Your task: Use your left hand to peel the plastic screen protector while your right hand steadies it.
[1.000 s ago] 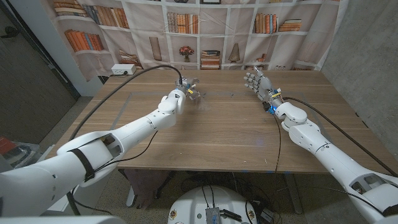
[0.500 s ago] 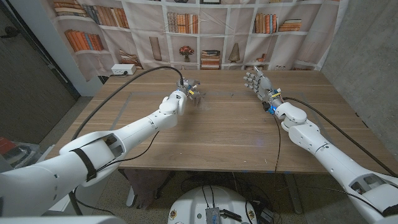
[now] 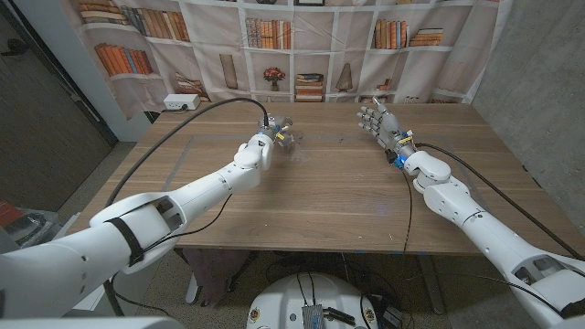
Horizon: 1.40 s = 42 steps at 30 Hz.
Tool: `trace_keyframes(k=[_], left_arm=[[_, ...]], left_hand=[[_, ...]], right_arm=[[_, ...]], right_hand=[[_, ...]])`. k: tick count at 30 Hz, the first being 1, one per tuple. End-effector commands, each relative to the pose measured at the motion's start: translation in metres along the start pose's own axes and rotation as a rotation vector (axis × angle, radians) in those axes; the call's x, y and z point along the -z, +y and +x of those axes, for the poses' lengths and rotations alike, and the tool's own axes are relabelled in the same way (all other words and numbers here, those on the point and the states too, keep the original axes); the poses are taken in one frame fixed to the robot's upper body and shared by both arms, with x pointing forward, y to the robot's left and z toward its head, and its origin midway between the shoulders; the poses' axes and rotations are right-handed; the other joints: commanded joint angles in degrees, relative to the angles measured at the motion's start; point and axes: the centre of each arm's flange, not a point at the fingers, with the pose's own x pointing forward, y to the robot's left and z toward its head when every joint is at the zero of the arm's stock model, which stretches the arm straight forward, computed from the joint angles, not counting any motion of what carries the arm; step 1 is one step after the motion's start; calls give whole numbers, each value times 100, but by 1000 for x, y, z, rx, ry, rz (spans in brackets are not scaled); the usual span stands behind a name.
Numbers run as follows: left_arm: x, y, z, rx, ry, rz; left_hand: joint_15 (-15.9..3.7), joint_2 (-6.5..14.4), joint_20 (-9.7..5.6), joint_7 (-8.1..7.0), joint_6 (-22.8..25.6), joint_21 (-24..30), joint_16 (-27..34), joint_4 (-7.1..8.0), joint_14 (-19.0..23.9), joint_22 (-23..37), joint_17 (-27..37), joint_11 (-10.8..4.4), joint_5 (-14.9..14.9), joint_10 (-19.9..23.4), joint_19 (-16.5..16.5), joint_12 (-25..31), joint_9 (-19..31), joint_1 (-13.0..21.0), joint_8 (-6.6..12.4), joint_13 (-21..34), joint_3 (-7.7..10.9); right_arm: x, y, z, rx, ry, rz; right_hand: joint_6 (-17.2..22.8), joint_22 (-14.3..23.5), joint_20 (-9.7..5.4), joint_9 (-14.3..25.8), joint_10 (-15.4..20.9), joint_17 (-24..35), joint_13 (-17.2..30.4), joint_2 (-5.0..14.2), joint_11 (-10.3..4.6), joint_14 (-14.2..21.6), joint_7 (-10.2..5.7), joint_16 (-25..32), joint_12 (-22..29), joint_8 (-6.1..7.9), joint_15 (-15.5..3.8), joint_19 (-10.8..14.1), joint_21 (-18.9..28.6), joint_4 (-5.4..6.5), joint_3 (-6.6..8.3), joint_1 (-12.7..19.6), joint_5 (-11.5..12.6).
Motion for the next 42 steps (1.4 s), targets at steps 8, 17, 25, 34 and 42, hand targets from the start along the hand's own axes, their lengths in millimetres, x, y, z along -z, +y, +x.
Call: trace_keyframes(k=[8, 17, 25, 34, 42], left_arm=[[-7, -10, 4, 15, -13, -22], [-9, -12, 1, 20, -20, -13], [-10, -15, 0, 21, -27, -14], [-15, -18, -2, 25, -38, -13], [-16, -19, -2, 27, -35, -18]], left_hand=[[-927, -28, 40, -21, 47, -39, -50, 47, 11, 30, 16, 0, -1, -93, 17, -67, 18, -28, -2, -14, 21], [-947, 25, 23, -19, 170, -50, -48, 48, 65, 30, 21, 0, 4, -14, 41, -48, 19, 15, 29, -9, 66], [-962, 79, 35, -22, 228, -65, -46, 8, 138, 30, 24, -8, 2, 94, 65, -12, 16, 132, 31, 4, 142], [-965, 98, 26, -18, 291, -87, -42, -19, 223, 29, 34, -5, -16, 214, 86, 40, 14, 226, 29, 26, 203], [-930, 35, 18, -22, 295, -102, -69, -16, 192, 30, 36, -2, -34, 166, 82, 20, 13, 209, 14, 28, 183]], right_arm=[[1, 0, 2, -6, -1, 5], [0, 0, 3, -7, -10, 6], [1, 0, 3, -8, -15, 13], [0, 2, 3, -14, -17, 12], [1, 1, -2, -7, -16, 23]], right_hand=[[-6, 24, 26, 17, -2, 13, 29, 61, -2, -35, -11, -13, -41, 28, 9, 29, -59, -28, 0, 11, -11], [-5, 25, 35, 17, -2, 11, 29, 63, -4, -34, -24, -13, -43, 28, 1, 34, -83, -36, -5, 13, -11], [-5, 25, 38, 17, -4, 12, 29, 66, -1, -37, -26, -12, -44, 28, 1, 39, -104, -39, -13, 5, -12], [0, 26, 42, 16, -6, 12, 29, 68, -5, -37, -30, -12, -47, 29, -4, 47, -132, -46, -21, 0, -12], [0, 27, 36, 16, 0, 11, 29, 73, 1, -31, -28, -9, -46, 29, -2, 59, -154, -55, -26, 2, -11]])
